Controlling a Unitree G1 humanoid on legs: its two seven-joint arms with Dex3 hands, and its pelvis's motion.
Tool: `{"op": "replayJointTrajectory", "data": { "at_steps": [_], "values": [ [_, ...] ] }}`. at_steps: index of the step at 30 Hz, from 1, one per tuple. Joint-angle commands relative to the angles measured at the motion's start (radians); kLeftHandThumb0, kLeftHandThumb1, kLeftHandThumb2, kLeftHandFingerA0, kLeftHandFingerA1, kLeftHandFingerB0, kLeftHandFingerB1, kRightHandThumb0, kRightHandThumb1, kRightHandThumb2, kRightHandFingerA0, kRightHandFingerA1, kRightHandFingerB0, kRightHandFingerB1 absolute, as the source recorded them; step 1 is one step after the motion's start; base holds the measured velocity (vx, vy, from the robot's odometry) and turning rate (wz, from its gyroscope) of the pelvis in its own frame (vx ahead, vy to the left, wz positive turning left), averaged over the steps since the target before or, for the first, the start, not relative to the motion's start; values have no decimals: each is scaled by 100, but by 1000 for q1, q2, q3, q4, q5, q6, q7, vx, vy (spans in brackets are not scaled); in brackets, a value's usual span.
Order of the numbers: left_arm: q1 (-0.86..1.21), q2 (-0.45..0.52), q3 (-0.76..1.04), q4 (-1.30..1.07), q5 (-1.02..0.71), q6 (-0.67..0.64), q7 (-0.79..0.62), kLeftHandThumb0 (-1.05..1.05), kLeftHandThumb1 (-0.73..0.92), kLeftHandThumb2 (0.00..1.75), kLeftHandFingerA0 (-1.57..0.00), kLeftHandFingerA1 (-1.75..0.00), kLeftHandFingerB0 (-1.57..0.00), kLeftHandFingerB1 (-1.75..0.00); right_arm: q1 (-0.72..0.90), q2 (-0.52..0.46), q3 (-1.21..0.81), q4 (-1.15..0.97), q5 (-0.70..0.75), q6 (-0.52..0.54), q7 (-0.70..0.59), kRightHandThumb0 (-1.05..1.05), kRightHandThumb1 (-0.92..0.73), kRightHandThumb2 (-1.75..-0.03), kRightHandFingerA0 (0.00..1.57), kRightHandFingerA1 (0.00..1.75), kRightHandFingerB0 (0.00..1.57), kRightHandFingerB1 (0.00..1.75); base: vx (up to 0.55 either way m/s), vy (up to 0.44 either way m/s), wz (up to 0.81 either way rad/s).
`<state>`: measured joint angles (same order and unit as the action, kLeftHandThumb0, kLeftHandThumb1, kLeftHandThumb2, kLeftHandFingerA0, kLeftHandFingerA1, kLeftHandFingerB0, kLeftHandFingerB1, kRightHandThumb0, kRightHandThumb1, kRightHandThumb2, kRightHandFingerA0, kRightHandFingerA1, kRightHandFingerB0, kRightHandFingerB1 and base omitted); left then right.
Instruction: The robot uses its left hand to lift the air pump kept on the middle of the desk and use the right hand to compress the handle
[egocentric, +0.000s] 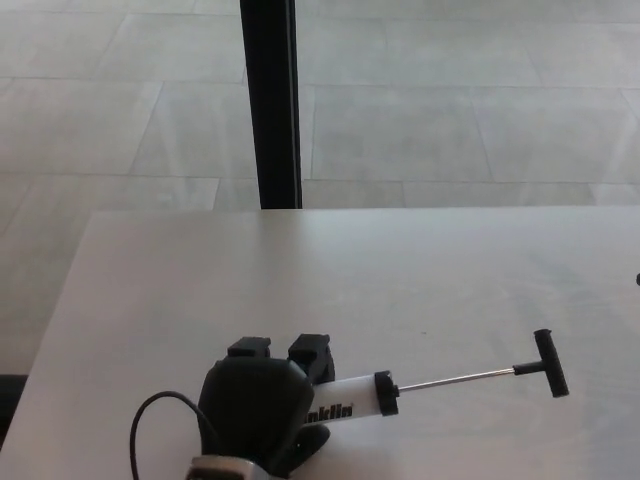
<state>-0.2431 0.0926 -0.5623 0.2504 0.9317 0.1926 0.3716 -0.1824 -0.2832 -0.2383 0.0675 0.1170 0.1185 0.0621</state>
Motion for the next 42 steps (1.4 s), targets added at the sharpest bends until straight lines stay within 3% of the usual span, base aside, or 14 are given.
{"op": "replayJointTrajectory", "data": {
  "at_steps": [1, 7, 8, 15, 20, 21, 24, 25, 27, 28, 29, 35, 37, 42],
  "values": [
    [-23, 42, 46, -76, -85, -157, 16, -1, 54, 122, -81, -175, -63, -171, -55, -8, 21, 14, 6, 94, 19, -78, -92, -74, 34, 49, 33, 37, 0, 0, 0],
    [-89, 65, 60, -32, -79, -164, -10, 1, 51, 123, -89, -175, -78, -150, -88, -18, 87, -58, 22, 229, 73, -87, -92, -85, 0, 24, 8, 27, 0, 0, 0],
    [-104, 76, 65, -22, -78, -171, -13, 0, 52, 120, -123, -147, -99, -128, -97, -13, 102, -55, 32, 247, 89, -105, -92, -129, 0, 10, 0, 0, 0, 0, 0],
    [-152, 138, 31, 17, -12, -186, 12, 0, 51, 112, -91, -175, -77, -149, -150, -1, 182, -94, -4, 370, 73, -98, -92, -85, 0, 0, 0, 0, 0, 0, 0],
    [-172, 167, 12, 29, 12, -177, 1, -1, 51, 110, -88, -175, -77, -144, -164, 35, 231, -124, -24, 406, 41, -94, -92, -99, 0, 0, 0, 0, 0, 0, 0],
    [-178, 171, 5, 35, 25, -176, 15, 0, 46, 109, -123, -139, -99, -119, -167, 39, 239, -123, -28, 407, 38, -96, -92, -99, 0, 0, 0, 0, 0, 0, 0],
    [-187, 180, -15, 48, 50, -162, 26, -3, 47, 110, -126, -142, -97, -117, -179, 46, 249, -124, -38, 416, 30, -92, -92, -91, 0, 0, 0, 0, 0, 0, 0],
    [-186, 182, -18, 46, 47, -162, 19, -3, 48, 108, -125, -140, -96, -116, -183, 50, 245, -130, -31, 425, 33, -104, -92, -130, 0, 21, 0, 4, 0, 0, 0],
    [-186, 187, -19, 56, 41, -176, 32, -1, 47, 108, -123, -138, -99, -117, -186, 60, 245, -140, -26, 432, 37, -103, -91, -130, 0, 20, 0, 4, 0, 0, 0],
    [-181, 192, -18, 52, 42, -172, 25, -1, 47, 109, -120, -138, -98, -118, -185, 73, 247, -142, -22, 436, 34, -91, -92, -92, 0, 0, 0, 0, 0, 0, 0],
    [-184, 188, -19, 58, 40, -172, 27, -1, 47, 109, -120, -137, -97, -116, -184, 84, 243, -138, -15, 424, 36, -102, -92, -129, 0, 22, 0, 6, 0, 0, 0],
    [-206, 156, -12, 88, 34, -171, 48, -6, 49, 108, -119, -137, -98, -118, -169, 175, 218, -168, 6, 443, 6, -94, -92, -97, 0, 0, 0, 0, 0, 0, 0],
    [-218, 133, -3, 97, 27, -170, 76, -1, 50, 109, -93, -175, -81, -144, -141, 233, 209, -186, 18, 420, -18, -104, -92, -130, 0, 22, 0, 5, 0, 0, 0],
    [-223, 112, 11, 102, 15, -178, 93, 1, 47, 115, -94, -175, -83, -143, -106, 271, 188, -186, 16, 392, -17, -98, -92, -96, 0, 0, 0, 0, 0, 0, 0]
  ]
}}
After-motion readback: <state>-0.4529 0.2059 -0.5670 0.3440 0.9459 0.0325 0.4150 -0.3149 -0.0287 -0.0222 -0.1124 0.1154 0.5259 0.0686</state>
